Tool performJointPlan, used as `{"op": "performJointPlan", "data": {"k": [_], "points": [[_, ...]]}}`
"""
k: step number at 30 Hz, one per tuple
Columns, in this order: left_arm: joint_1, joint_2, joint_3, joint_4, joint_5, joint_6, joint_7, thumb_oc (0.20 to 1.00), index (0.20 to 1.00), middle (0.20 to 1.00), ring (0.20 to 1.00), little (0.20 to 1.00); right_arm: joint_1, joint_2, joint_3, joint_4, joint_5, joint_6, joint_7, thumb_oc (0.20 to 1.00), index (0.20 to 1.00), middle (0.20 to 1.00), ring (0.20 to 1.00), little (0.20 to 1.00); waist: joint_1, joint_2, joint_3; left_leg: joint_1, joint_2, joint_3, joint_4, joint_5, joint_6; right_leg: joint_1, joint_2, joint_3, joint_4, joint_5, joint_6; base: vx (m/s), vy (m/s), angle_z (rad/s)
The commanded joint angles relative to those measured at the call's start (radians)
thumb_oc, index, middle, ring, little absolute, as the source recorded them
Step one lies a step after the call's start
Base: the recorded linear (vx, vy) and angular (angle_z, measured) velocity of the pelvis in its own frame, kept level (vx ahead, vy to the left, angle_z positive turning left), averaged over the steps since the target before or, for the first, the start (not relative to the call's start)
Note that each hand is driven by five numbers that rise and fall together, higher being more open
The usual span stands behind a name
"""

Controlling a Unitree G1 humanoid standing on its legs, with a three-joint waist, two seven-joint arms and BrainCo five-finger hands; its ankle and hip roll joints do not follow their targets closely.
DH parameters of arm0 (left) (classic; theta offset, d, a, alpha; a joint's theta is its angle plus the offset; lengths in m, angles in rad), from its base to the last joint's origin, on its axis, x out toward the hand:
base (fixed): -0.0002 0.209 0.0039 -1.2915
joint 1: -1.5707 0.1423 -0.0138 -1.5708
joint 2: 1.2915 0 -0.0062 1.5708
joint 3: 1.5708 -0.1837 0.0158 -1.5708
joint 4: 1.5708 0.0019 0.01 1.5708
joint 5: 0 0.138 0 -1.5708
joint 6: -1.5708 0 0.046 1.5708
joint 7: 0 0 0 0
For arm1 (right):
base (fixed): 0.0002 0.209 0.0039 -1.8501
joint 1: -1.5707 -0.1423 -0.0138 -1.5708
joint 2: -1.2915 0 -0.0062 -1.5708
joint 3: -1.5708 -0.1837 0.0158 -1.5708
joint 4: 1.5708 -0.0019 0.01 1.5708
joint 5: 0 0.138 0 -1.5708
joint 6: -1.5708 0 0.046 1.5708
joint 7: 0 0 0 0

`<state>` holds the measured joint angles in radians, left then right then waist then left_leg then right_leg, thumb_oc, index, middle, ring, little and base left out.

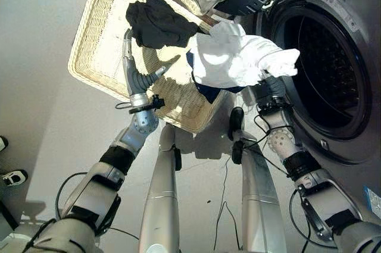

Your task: Put the clothes into the washing machine.

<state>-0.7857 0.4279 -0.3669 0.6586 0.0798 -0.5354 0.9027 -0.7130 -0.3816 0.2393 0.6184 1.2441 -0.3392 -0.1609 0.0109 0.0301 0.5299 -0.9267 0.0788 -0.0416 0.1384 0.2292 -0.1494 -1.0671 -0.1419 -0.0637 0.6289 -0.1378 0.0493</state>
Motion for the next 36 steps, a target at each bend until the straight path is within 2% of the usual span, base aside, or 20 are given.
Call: {"op": "performJointPlan", "data": {"k": [1,3,4,5,6,9,12,14,16,19,20,21,22,24,27,29,31,33,36], "points": [[-0.053,0.037,0.028,0.022,-0.046,-0.054,0.013,1.0,1.0,1.0,1.0,1.0,-0.061,-0.072,-0.063,0.069,0.133,-0.03,-0.04,0.2,0.2,0.2,0.2,0.2,-0.016,-0.01,-0.01,-0.019,-0.083,0.067,0.126,-0.114,0.037,0.066,0.073,-0.063,-0.303,0.254,0.075,0.01,0.007,-0.04],[-0.066,0.05,0.025,0.068,-0.061,-0.081,-0.002,1.0,1.0,1.0,1.0,1.0,-0.12,-0.137,-0.128,0.268,0.205,0.018,-0.049,0.2,0.2,0.2,0.2,0.2,-0.01,-0.007,-0.01,-0.017,-0.078,0.068,0.126,-0.118,0.034,0.068,0.077,-0.061,-0.301,0.25,0.074,0.02,0.003,-0.04],[-0.081,0.064,0.011,0.1,-0.076,-0.099,-0.009,1.0,1.0,1.0,1.0,1.0,-0.196,-0.238,-0.184,0.42,0.28,0.02,-0.122,0.2,0.2,0.2,0.2,0.2,-0.002,-0.005,-0.01,-0.02,-0.074,0.065,0.132,-0.126,0.033,0.068,0.078,-0.06,-0.298,0.248,0.074,0.0,0.0,0.0],[-0.079,0.073,0.005,0.105,-0.072,-0.1,-0.008,1.0,1.0,1.0,1.0,1.0,-0.23,-0.292,-0.203,0.473,0.316,0.001,-0.15,0.2,0.2,0.2,0.2,0.2,0.0,-0.009,-0.01,-0.023,-0.072,0.061,0.139,-0.132,0.034,0.069,0.08,-0.06,-0.295,0.248,0.075,0.03,-0.066,0.0],[-0.078,0.091,-0.004,0.106,-0.072,-0.102,-0.008,1.0,1.0,1.0,1.0,1.0,-0.268,-0.347,-0.212,0.503,0.351,-0.047,-0.209,0.2,0.2,0.2,0.2,0.2,0.003,-0.015,-0.01,-0.027,-0.069,0.056,0.147,-0.139,0.035,0.069,0.082,-0.061,-0.295,0.249,0.077,0.02,-0.103,0.01],[-0.063,0.142,-0.035,0.085,-0.068,-0.088,0.01,1.0,1.0,1.0,1.0,1.0,-0.334,-0.471,-0.21,0.467,0.327,-0.211,-0.373,0.2,0.2,0.2,0.2,0.2,0.005,-0.038,-0.01,-0.042,-0.064,0.039,0.149,-0.145,0.035,0.071,0.084,-0.071,-0.301,0.257,0.083,0.0,-0.11,-0.01],[-0.028,0.206,-0.04,0.065,-0.086,-0.088,0.008,1.0,1.0,1.0,1.0,1.0,-0.347,-0.59,-0.223,0.355,0.216,-0.332,-0.527,0.2,0.2,0.2,0.2,0.2,-0.007,-0.061,-0.01,-0.038,-0.062,0.027,0.14,-0.151,0.037,0.078,0.088,-0.07,-0.317,0.261,0.086,-0.01,-0.056,-0.05],[0.001,0.24,-0.023,0.066,-0.094,-0.09,0.0,1.0,1.0,1.0,1.0,1.0,-0.31,-0.657,-0.271,0.306,0.139,-0.411,-0.576,0.2,0.2,0.2,0.2,0.2,-0.023,-0.077,-0.01,-0.03,-0.059,0.023,0.136,-0.156,0.037,0.086,0.092,-0.065,-0.323,0.262,0.085,0.01,-0.019,-0.07],[0.019,0.257,-0.003,0.073,-0.104,-0.093,-0.013,1.0,1.0,1.0,1.0,1.0,-0.264,-0.702,-0.319,0.27,0.079,-0.461,-0.593,0.2,0.2,0.2,0.2,0.2,-0.036,-0.089,-0.01,-0.022,-0.058,0.023,0.136,-0.16,0.038,0.094,0.095,-0.061,-0.326,0.26,0.083,0.01,0.005,-0.02],[0.033,0.28,0.022,0.081,-0.122,-0.095,-0.037,1.0,1.0,1.0,1.0,1.0,-0.203,-0.735,-0.392,0.221,0.002,-0.489,-0.639,0.2,0.2,0.2,0.2,0.2,-0.046,-0.101,-0.01,-0.014,-0.056,0.022,0.14,-0.166,0.041,0.102,0.1,-0.054,-0.324,0.253,0.078,0.01,0.01,0.0],[0.041,0.288,0.043,0.093,-0.136,-0.098,-0.059,1.0,1.0,1.0,1.0,1.0,-0.162,-0.746,-0.439,0.221,-0.017,-0.486,-0.625,0.256,0.256,0.256,0.256,0.256,-0.052,-0.107,-0.01,-0.01,-0.055,0.022,0.145,-0.171,0.042,0.107,0.102,-0.052,-0.32,0.248,0.077,0.0,0.0,0.0],[0.041,0.292,0.047,0.095,-0.141,-0.096,-0.07,1.0,1.0,1.0,1.0,1.0,-0.144,-0.747,-0.456,0.222,-0.006,-0.468,-0.596,0.605,0.605,0.605,0.605,0.605,-0.051,-0.109,-0.01,-0.01,-0.055,0.022,0.148,-0.173,0.042,0.109,0.102,-0.052,-0.318,0.246,0.076,0.0,0.0,0.0],[0.034,0.293,0.049,0.097,-0.145,-0.092,-0.079,1.0,1.0,1.0,1.0,1.0,-0.141,-0.748,-0.462,0.233,-0.002,-0.44,-0.562,1.0,1.0,1.0,1.0,1.0,-0.049,-0.112,-0.01,-0.019,-0.058,0.022,0.148,-0.163,0.044,0.101,0.099,-0.055,-0.321,0.254,0.074,0.0,0.0,0.0],[0.019,0.294,0.037,0.107,-0.125,-0.077,-0.096,1.0,1.0,1.0,1.0,1.0,-0.158,-0.747,-0.437,0.285,0.046,-0.352,-0.479,1.0,1.0,1.0,1.0,1.0,-0.037,-0.11,-0.01,-0.013,-0.064,0.016,0.151,-0.173,0.046,0.109,0.095,-0.059,-0.322,0.246,0.075,0.0,0.0,0.0],[-0.02,0.293,-0.003,0.124,-0.039,-0.042,-0.089,1.0,1.0,1.0,1.0,1.0,-0.194,-0.732,-0.385,0.373,0.112,-0.26,-0.414,1.0,1.0,1.0,1.0,1.0,-0.029,-0.102,-0.01,-0.025,-0.076,0.009,0.151,-0.162,0.051,0.097,0.089,-0.063,-0.327,0.258,0.073,0.02,-0.033,0.0],[-0.04,0.293,-0.036,0.137,0.032,-0.008,-0.073,1.0,1.0,1.0,1.0,1.0,-0.209,-0.721,-0.354,0.408,0.125,-0.233,-0.385,1.0,1.0,1.0,1.0,1.0,-0.025,-0.095,-0.01,-0.017,-0.08,0.006,0.156,-0.174,0.053,0.103,0.087,-0.065,-0.322,0.249,0.073,0.02,-0.003,0.01],[-0.09,0.309,-0.111,0.167,0.146,0.041,-0.041,1.0,1.0,1.0,1.0,1.0,-0.237,-0.698,-0.299,0.452,0.111,-0.193,-0.378,1.0,1.0,1.0,1.0,1.0,-0.02,-0.084,-0.01,-0.021,-0.086,0.006,0.159,-0.172,0.055,0.097,0.082,-0.068,-0.323,0.251,0.073,0.0,0.0,0.0],[-0.121,0.317,-0.161,0.179,0.193,0.075,-0.028,1.0,1.0,1.0,1.0,1.0,-0.251,-0.681,-0.264,0.472,0.081,-0.176,-0.405,1.0,1.0,1.0,1.0,1.0,-0.017,-0.074,-0.01,-0.022,-0.09,0.006,0.158,-0.169,0.057,0.094,0.08,-0.069,-0.32,0.251,0.071,0.0,0.0,0.0],[-0.215,0.322,-0.274,0.216,0.247,0.132,-0.009,1.0,1.0,1.0,1.0,1.0,-0.302,-0.654,-0.153,0.538,-0.179,-0.05,-0.557,1.0,1.0,1.0,1.0,1.0,-0.012,-0.055,-0.01,-0.022,-0.093,0.013,0.157,-0.165,0.061,0.088,0.075,-0.071,-0.312,0.248,0.073,-0.01,0.027,0.02]]}}
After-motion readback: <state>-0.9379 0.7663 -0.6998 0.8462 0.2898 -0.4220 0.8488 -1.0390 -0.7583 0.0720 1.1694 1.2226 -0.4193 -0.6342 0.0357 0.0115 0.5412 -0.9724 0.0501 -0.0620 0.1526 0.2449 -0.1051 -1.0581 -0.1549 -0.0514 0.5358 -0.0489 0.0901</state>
